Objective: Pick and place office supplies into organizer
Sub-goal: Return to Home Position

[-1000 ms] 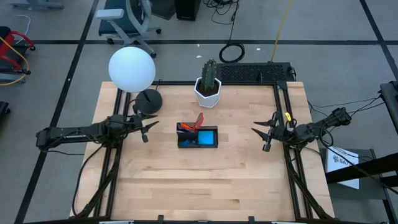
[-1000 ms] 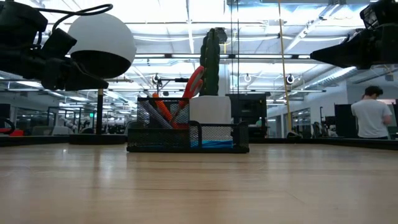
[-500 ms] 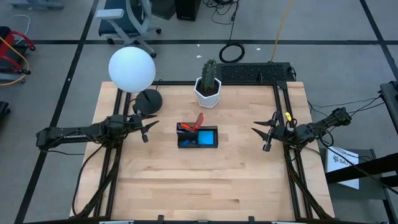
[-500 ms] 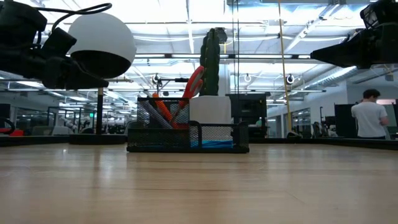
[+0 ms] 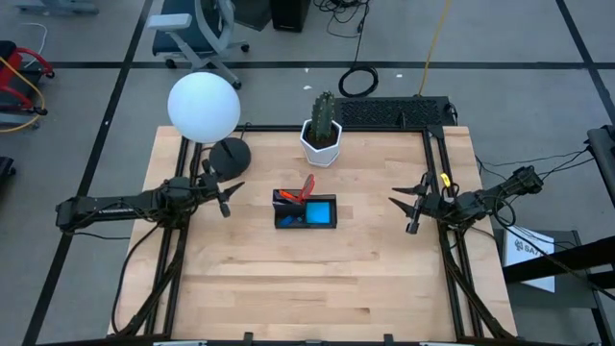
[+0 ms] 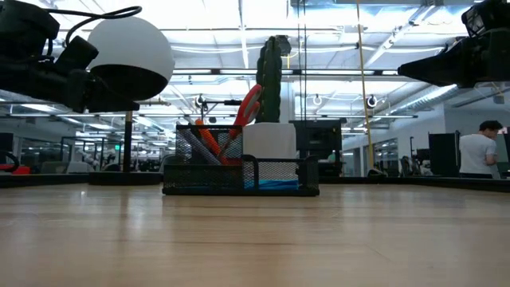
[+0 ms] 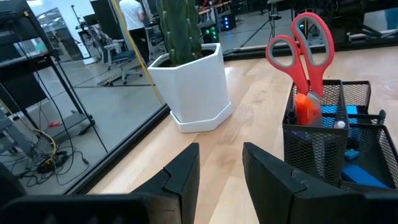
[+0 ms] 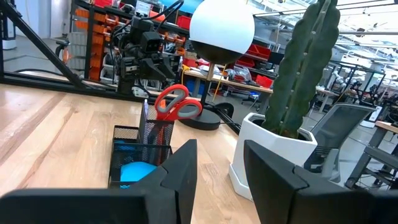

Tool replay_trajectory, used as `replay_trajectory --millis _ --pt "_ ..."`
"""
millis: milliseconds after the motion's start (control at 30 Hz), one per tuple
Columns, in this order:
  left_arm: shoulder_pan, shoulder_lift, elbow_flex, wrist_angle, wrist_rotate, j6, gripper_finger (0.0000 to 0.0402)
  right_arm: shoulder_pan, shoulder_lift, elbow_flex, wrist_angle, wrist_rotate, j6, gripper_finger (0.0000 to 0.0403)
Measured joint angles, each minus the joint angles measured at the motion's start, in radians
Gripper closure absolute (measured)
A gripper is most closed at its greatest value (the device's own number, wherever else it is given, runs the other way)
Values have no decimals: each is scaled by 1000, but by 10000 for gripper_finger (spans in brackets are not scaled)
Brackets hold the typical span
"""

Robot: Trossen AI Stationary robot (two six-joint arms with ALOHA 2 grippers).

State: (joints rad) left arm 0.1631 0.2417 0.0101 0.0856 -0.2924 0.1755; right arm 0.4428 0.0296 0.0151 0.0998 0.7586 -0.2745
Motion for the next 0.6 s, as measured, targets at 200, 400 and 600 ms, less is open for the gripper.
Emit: replay_trajectory --millis 200,400,600 --pt "0 0 0 0 1 -1 273 0 0 0 0 0 0 280" --pt "0 0 0 0 1 2 273 0 0 0 0 0 0 279" --pt "0 0 0 0 2 -1 273 0 0 0 0 0 0 281"
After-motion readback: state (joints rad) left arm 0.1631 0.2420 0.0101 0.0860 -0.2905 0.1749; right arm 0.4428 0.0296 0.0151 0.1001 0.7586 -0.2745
